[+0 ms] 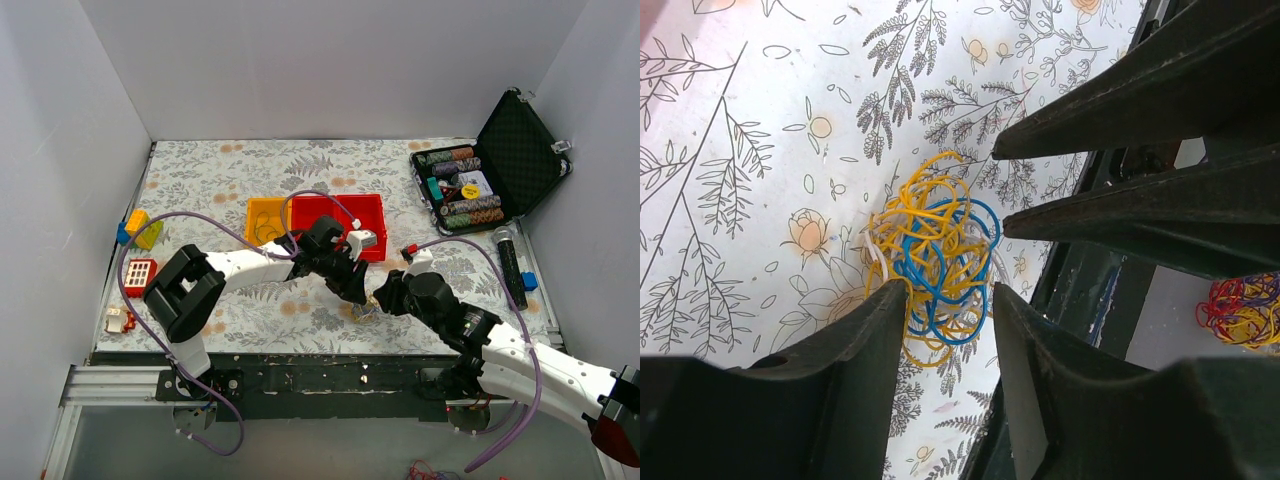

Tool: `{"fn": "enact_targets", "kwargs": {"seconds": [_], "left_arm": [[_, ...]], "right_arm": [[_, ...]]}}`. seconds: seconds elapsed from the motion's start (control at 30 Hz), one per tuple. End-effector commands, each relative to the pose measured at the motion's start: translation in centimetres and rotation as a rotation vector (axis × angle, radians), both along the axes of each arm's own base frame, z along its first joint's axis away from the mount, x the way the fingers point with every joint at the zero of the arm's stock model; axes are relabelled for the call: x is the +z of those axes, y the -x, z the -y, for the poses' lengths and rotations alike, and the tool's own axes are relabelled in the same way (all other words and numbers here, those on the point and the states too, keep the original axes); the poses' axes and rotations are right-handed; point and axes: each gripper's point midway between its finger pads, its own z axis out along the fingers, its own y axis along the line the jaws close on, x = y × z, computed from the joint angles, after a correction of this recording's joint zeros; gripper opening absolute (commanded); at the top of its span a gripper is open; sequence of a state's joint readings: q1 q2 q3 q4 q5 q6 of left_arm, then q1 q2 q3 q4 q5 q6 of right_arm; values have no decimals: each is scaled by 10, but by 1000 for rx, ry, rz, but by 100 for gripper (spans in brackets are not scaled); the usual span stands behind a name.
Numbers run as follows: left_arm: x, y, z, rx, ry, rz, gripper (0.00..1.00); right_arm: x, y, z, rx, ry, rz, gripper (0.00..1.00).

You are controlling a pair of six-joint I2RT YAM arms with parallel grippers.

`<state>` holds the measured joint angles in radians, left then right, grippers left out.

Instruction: Untangle the cables

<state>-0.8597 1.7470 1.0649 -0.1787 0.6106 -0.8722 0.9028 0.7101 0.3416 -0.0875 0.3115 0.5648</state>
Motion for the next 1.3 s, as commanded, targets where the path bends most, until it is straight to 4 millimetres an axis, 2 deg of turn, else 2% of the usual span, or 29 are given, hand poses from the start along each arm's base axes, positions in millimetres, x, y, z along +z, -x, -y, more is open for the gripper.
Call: {"fn": "enact_targets", "kwargs": {"seconds": [0.0, 0.17, 0.3, 0.37, 0.6, 0.7, 0.83, 0.9, 1.03, 1.17, 1.27], "left_arm": [[12, -6, 8, -5, 32, 35, 37], [6, -5, 11, -14, 36, 18, 22], [4, -5, 14, -17, 39, 2, 0], [8, -4, 14, -19, 45, -3, 0], [57, 9, 1, -55, 97, 51, 0], [76, 16, -6, -76, 105, 65, 0], [91, 27, -14, -96, 108, 52, 0], [98, 30, -18, -97, 110, 52, 0], [107, 37, -27, -97, 120, 69, 0], [111, 37, -30, -77, 118, 81, 0], [119, 33, -30, -50, 129, 85, 0]], "right_arm": [[1, 0, -2, 1, -19, 3, 38], [2, 0, -1, 0, -28, 6, 38], [3, 1, -1, 3, -29, 6, 38], [3, 1, 0, 6, -29, 8, 37], [14, 1, 0, 13, -49, 41, 38], [20, 2, -8, 46, -79, 53, 40], [24, 3, -18, 88, -92, 53, 43], [37, 2, -26, 120, -115, 83, 48], [62, -1, -30, 155, -125, 151, 62], [92, 2, -33, 198, -158, 216, 68], [91, 12, -36, 255, -151, 192, 69]]}}
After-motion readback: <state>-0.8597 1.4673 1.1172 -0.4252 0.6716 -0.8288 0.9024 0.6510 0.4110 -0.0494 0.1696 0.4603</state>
